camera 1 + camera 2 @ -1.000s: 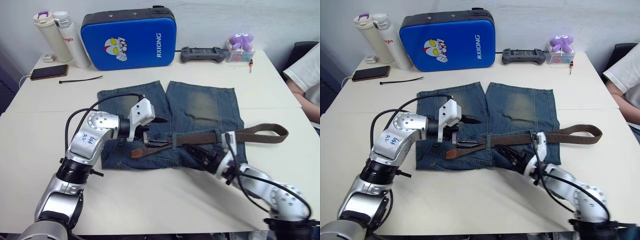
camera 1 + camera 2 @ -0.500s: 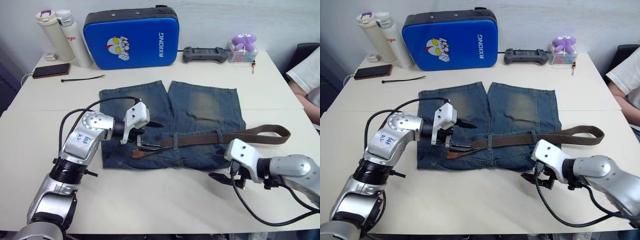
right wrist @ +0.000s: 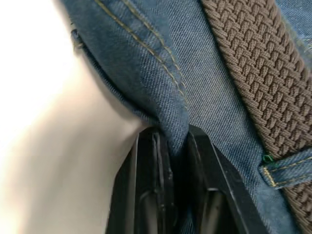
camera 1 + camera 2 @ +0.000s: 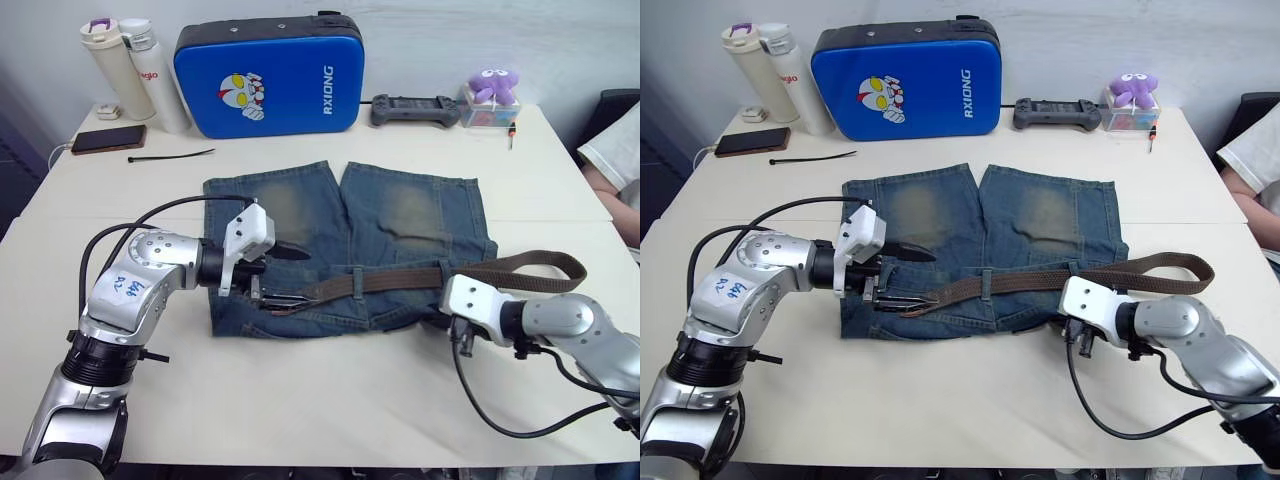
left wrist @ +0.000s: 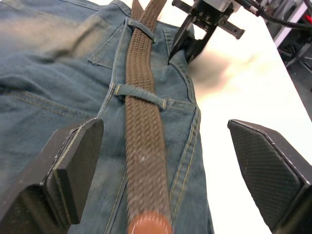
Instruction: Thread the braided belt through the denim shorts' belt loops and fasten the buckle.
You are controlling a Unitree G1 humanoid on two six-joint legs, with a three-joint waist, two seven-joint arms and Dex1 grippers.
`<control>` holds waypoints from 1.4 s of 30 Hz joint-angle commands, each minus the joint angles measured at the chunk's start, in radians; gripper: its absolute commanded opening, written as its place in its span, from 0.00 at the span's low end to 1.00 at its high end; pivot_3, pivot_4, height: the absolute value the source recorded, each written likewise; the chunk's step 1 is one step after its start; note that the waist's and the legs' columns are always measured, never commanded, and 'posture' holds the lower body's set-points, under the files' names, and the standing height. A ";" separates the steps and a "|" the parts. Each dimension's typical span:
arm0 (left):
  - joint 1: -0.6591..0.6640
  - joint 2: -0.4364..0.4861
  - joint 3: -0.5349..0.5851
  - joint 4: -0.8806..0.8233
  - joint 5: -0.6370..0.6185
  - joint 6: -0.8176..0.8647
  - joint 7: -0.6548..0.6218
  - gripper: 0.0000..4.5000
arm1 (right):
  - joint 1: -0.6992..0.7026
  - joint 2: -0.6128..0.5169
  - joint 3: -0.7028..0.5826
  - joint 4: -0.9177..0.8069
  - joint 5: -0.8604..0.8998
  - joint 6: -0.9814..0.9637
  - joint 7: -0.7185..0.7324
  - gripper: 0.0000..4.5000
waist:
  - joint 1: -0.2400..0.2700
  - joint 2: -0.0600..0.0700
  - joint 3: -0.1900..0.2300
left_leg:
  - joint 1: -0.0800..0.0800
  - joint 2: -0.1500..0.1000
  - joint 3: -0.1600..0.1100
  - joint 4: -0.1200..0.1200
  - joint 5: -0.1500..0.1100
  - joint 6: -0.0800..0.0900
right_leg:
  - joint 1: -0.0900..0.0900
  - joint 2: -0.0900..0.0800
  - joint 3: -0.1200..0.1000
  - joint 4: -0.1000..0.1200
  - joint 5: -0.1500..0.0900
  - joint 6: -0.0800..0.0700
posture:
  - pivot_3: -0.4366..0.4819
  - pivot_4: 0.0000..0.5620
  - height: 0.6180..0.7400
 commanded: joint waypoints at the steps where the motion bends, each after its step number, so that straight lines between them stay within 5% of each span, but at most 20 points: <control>1: 0.002 -0.003 0.017 -0.028 -0.020 -0.004 0.013 1.00 | 0.027 -0.059 -0.136 0.176 -0.047 -0.105 0.047 0.02 | 0.011 0.000 0.000 | 0.000 0.000 0.000 0.000 0.000 0.000 | 0.000 0.000 0.000 0.000 0.000 0.000 | 0.48 0.27 0.99; 8: 0.000 -0.046 -0.002 -0.038 -0.021 -0.003 0.046 1.00 | -0.029 0.007 -0.205 0.495 -0.054 -0.206 0.081 0.02 | 0.009 0.000 0.000 | -0.001 0.000 0.000 0.002 -0.001 0.001 | 0.001 0.000 0.000 0.000 0.000 0.000 | 0.48 0.27 0.99; 17: 0.010 -0.049 -0.012 -0.043 -0.023 -0.004 0.058 1.00 | -0.047 0.081 -0.270 0.449 -0.016 -0.116 0.067 0.02 | 0.005 0.000 0.000 | 0.000 0.000 0.001 0.006 0.000 0.000 | 0.001 0.001 0.001 0.005 0.000 0.000 | 0.48 0.27 0.99; 18: 0.008 -0.049 -0.014 -0.041 -0.022 -0.005 0.056 1.00 | -0.037 0.072 -0.283 0.419 -0.013 -0.101 0.077 0.24 | 0.005 0.000 0.000 | 0.000 0.000 0.001 0.006 0.000 0.000 | 0.001 0.001 0.001 0.005 0.000 0.000 | 0.48 0.27 0.99; 26: -0.017 -0.050 -0.017 -0.012 -0.037 0.019 0.042 1.00 | 0.042 -0.049 -0.478 0.188 0.072 0.080 0.190 0.98 | 0.007 0.001 0.000 | 0.000 0.000 0.001 0.005 -0.001 0.000 | 0.000 0.001 0.001 0.005 0.000 0.000 | 0.48 0.27 0.99; 33: -0.006 -0.047 -0.053 -0.059 -0.075 0.095 0.027 1.00 | 0.160 0.029 -0.654 -0.110 0.494 0.565 0.235 0.98 | 0.010 0.001 0.000 | 0.000 0.001 0.000 0.005 -0.002 0.002 | 0.001 0.001 0.000 0.005 0.000 0.000 | 0.48 0.27 0.99; 42: -0.059 -0.159 -0.137 -0.057 -0.024 0.108 0.126 1.00 | 0.164 0.301 -0.658 -0.316 0.759 0.812 -0.126 0.98 | 0.011 0.001 0.000 | 0.000 0.001 -0.001 0.006 -0.004 0.004 | 0.001 0.001 0.000 0.005 0.000 0.000 | 0.48 0.27 0.99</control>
